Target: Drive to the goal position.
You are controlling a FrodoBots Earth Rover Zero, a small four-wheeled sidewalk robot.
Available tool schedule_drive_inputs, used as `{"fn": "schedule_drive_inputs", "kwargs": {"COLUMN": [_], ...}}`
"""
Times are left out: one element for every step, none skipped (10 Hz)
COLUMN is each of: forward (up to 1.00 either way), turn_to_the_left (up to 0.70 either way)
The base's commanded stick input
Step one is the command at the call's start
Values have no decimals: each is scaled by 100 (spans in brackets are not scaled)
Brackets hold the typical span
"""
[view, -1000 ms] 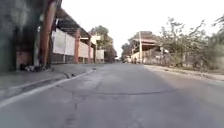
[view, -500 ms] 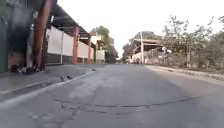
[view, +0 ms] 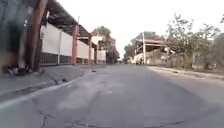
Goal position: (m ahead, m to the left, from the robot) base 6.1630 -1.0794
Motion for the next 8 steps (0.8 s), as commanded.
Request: {"fn": "schedule_drive_inputs", "kwargs": {"forward": [100,100,100,100,100,100,100,100], "turn_to_the_left": [0,0,0,-23,-40,-40,-39,-36]}}
